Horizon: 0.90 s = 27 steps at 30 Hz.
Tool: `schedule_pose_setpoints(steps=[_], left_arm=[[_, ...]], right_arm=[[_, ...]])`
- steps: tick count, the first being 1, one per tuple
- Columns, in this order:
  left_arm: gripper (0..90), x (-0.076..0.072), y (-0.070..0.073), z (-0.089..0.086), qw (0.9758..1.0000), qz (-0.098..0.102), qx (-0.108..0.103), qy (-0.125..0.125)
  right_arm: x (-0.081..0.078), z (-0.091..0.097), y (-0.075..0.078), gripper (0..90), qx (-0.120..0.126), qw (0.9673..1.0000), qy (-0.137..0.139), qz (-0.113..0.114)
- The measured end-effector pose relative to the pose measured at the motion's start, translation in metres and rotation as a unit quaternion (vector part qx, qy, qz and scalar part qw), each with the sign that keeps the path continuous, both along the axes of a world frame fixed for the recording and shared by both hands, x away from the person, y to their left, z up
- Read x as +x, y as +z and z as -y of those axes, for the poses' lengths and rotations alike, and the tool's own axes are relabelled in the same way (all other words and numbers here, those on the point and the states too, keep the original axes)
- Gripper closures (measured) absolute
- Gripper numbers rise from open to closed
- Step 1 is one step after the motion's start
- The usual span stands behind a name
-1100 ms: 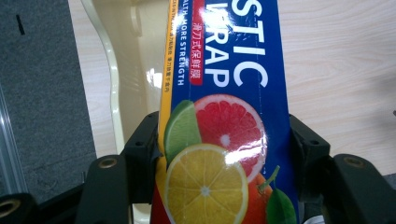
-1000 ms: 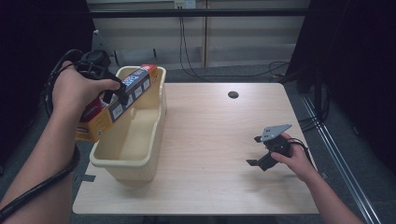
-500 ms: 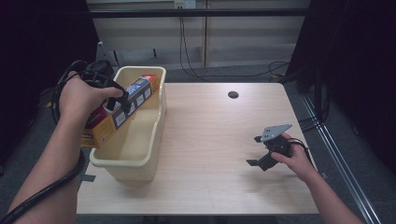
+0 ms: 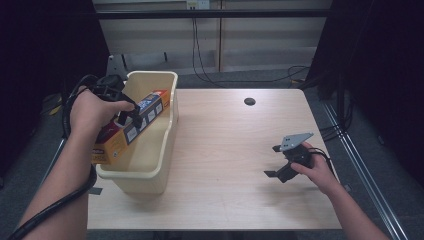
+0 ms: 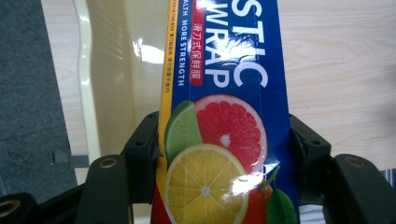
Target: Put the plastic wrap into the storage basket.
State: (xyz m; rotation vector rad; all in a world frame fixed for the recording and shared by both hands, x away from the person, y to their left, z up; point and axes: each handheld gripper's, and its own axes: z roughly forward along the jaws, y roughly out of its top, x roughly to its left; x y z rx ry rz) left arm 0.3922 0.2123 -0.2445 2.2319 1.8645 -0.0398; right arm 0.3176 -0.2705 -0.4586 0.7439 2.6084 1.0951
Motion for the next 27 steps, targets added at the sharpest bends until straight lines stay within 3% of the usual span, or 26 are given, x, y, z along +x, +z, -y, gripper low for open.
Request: schedule_pose_setpoints(steps=[3,14,27], left_arm=[[40.3,0.000,-0.004,0.001,0.9999,-0.007,-0.006,0.010],[40.2,-0.001,-0.015,0.002,0.9999,-0.012,-0.009,0.005],[40.0,-0.003,-0.031,0.001,0.9992,-0.034,-0.013,0.014]], right_arm=[[0.000,0.000,0.000,2.1,-0.001,1.0000,-0.001,0.001],[0.000,0.000,0.001,2.2,-0.004,1.0000,-0.002,0.001],[-0.001,-0.002,0.001,2.2,-0.004,1.0000,0.001,0.000]])
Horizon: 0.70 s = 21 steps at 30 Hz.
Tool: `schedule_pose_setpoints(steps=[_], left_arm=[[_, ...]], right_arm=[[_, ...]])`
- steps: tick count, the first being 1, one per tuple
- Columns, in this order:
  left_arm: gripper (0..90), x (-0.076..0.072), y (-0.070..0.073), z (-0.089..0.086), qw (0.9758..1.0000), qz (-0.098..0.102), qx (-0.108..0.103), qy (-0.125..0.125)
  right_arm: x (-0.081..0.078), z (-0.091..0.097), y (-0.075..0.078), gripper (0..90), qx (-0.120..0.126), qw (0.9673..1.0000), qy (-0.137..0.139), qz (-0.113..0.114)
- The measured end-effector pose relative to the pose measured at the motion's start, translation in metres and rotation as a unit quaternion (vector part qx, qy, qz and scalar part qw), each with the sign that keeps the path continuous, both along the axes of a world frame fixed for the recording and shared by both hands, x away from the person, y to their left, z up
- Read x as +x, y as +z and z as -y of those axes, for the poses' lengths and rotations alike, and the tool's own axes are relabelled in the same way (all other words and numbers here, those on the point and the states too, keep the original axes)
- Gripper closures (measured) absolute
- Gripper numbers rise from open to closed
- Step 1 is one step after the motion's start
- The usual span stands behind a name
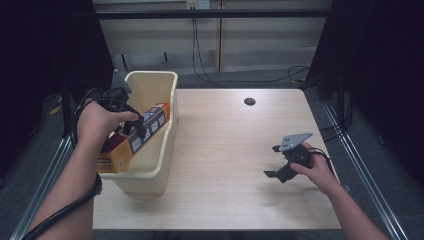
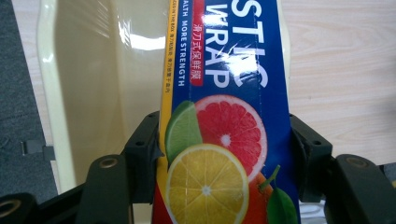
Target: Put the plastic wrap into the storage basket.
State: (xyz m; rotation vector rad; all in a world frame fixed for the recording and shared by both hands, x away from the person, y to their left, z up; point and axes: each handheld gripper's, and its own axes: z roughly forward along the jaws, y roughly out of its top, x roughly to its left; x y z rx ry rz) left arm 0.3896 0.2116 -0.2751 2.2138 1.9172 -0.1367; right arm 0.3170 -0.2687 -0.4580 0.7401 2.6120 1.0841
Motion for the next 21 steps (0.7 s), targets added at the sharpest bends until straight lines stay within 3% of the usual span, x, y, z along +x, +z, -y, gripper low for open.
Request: schedule_pose_setpoints(steps=[3,13,21], left_arm=[[40.0,0.000,-0.004,0.001,1.0000,-0.008,-0.005,0.001],[39.9,0.000,-0.020,0.005,0.9996,-0.026,0.004,0.008],[39.7,-0.001,-0.033,0.007,0.9986,-0.051,0.010,0.002]], right_arm=[[0.000,0.000,0.000,2.2,-0.001,1.0000,0.000,0.001],[-0.001,0.000,-0.001,2.2,-0.001,1.0000,0.002,0.002],[-0.001,0.000,0.000,2.1,-0.001,1.0000,0.001,0.008]])
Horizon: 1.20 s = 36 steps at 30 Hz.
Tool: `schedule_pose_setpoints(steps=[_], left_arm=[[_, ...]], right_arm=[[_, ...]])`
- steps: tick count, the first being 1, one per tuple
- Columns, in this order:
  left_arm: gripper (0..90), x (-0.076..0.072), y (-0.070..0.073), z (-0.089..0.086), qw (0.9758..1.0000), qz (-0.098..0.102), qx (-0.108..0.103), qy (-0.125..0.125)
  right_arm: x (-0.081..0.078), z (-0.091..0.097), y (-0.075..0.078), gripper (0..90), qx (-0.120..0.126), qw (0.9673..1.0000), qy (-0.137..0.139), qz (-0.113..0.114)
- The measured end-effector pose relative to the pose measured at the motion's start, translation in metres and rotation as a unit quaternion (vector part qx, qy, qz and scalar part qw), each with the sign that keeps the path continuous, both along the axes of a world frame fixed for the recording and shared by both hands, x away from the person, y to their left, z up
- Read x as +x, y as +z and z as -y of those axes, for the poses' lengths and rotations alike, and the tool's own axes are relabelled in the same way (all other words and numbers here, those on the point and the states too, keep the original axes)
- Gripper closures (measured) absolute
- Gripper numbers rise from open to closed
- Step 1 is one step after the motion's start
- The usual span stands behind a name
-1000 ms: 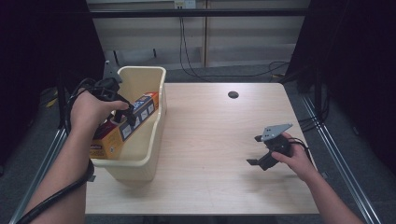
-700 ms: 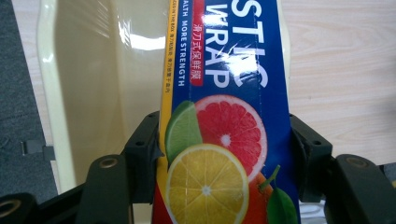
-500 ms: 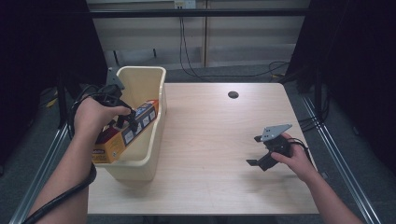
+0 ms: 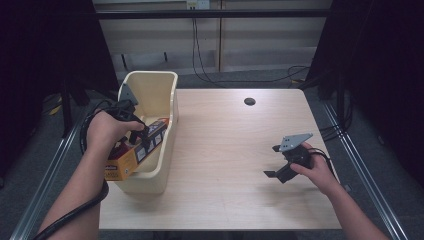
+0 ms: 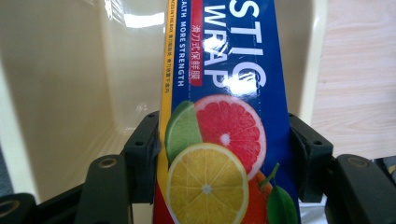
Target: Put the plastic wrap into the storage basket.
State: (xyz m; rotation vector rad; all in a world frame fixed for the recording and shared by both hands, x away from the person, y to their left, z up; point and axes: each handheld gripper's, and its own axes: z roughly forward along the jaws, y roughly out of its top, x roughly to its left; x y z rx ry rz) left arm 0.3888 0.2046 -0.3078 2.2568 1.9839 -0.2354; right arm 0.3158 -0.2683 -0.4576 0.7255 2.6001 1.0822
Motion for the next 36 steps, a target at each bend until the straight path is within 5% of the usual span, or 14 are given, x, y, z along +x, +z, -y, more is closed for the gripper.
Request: schedule_pose_setpoints(steps=[7,15,18,25,36], left_arm=[[39.2,0.000,-0.012,-0.001,0.9999,-0.015,-0.002,0.005],[37.3,-0.002,-0.005,-0.004,0.9999,-0.002,-0.014,0.009],[36.2,-0.002,0.006,-0.005,0.9985,0.027,-0.036,0.031],[34.4,-0.002,0.025,-0.001,0.9977,0.044,-0.047,0.019],[27.2,0.004,0.046,0.026,0.9912,0.105,-0.078,-0.023]], right_arm=[[0.000,-0.001,-0.001,2.2,-0.003,1.0000,0.001,0.000],[0.000,-0.001,-0.001,2.2,-0.004,1.0000,0.001,-0.002],[0.000,-0.001,0.000,2.2,-0.003,1.0000,0.002,0.000],[0.000,-0.001,0.001,2.2,-0.003,1.0000,0.002,0.001],[0.000,0.000,0.000,2.2,-0.004,1.0000,-0.002,0.000]])
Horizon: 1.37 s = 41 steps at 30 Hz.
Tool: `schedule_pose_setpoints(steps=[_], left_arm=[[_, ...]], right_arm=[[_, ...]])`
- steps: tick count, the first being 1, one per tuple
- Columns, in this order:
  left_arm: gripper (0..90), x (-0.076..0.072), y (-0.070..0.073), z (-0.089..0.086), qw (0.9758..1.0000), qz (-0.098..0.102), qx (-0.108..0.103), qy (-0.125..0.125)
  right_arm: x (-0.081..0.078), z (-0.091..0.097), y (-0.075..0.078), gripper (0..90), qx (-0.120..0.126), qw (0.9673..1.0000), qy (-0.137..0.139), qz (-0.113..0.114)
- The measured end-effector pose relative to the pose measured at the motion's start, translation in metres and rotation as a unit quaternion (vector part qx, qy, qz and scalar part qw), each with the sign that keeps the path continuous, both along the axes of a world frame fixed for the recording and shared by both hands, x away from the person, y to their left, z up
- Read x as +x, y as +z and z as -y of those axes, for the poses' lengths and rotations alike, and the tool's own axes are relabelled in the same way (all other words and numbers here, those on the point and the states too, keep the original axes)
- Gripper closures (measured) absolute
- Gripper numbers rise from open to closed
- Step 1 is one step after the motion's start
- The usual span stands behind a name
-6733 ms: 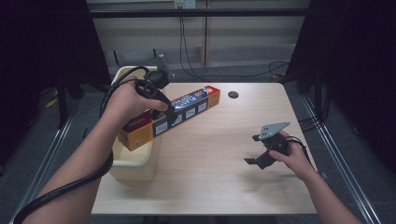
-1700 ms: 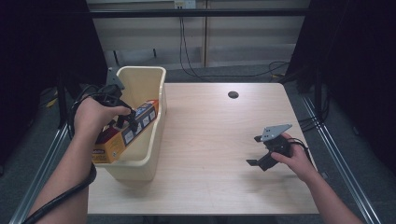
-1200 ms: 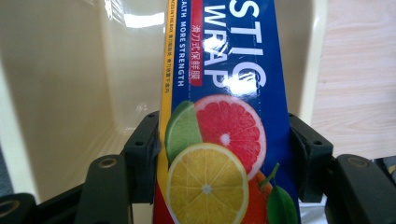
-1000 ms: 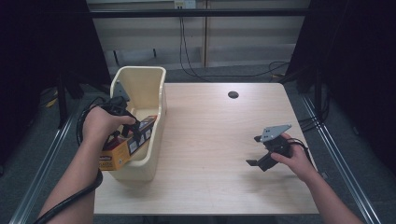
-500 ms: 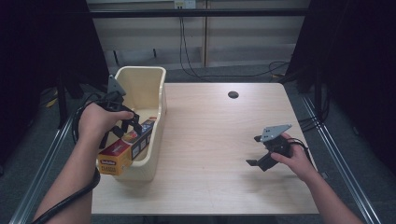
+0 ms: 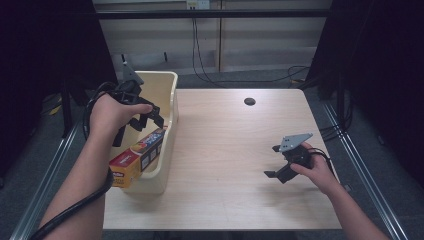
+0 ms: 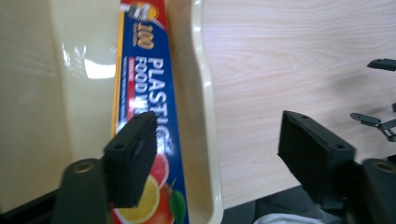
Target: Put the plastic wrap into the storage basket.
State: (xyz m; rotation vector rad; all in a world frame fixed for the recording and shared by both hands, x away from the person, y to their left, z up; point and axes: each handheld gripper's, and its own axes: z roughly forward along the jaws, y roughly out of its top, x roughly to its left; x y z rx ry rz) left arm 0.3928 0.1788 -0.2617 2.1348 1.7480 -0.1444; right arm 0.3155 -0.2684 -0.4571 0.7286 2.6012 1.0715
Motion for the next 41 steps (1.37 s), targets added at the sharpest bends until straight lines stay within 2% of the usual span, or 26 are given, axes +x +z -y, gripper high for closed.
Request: schedule_pose_setpoints(steps=[3,5,6,11,13,21,28,33,34,36,40,41], left_arm=[[25.9,0.001,0.002,0.009,0.9997,0.013,-0.019,-0.006],[22.6,0.001,0.002,0.013,0.9992,0.024,-0.026,-0.020],[20.4,0.001,0.002,0.016,0.9988,0.030,-0.025,-0.030],[17.0,0.001,0.000,0.030,0.9977,0.036,-0.027,-0.051],[13.8,0.000,-0.002,0.035,0.9963,0.048,-0.028,-0.065],[10.7,-0.001,-0.006,0.056,0.9930,0.050,-0.032,-0.102],[10.3,-0.004,-0.015,0.078,0.9884,0.051,-0.039,-0.138],[10.4,-0.006,-0.022,0.093,0.9842,0.055,-0.045,-0.162],[10.4,-0.007,-0.024,0.097,0.9839,0.057,-0.050,-0.162],[10.4,-0.008,-0.027,0.102,0.9818,0.055,-0.051,-0.174],[10.7,-0.009,-0.034,0.111,0.9803,0.058,-0.059,-0.179],[10.7,-0.008,-0.035,0.112,0.9792,0.059,-0.058,-0.185]], right_arm=[[0.000,0.001,0.000,2.2,0.002,1.0000,0.005,0.000],[0.000,0.001,0.001,2.2,0.001,1.0000,0.002,-0.001],[0.000,0.001,0.000,2.2,0.002,1.0000,0.002,-0.001],[0.000,0.000,0.000,2.2,0.003,1.0000,0.004,0.000],[0.000,0.000,0.000,2.2,0.003,1.0000,0.004,0.000],[0.000,0.000,0.001,2.2,0.003,1.0000,0.003,0.000],[0.001,0.000,0.000,2.2,0.003,1.0000,0.005,0.001],[0.001,0.000,0.000,2.2,0.003,1.0000,0.004,0.000],[0.001,0.000,0.000,2.2,0.003,1.0000,0.005,0.000],[0.000,0.001,0.000,2.2,0.002,1.0000,0.004,-0.001],[-0.001,0.001,0.000,2.2,-0.001,1.0000,0.000,0.003],[-0.001,0.001,0.000,2.2,0.001,1.0000,0.000,0.003]])
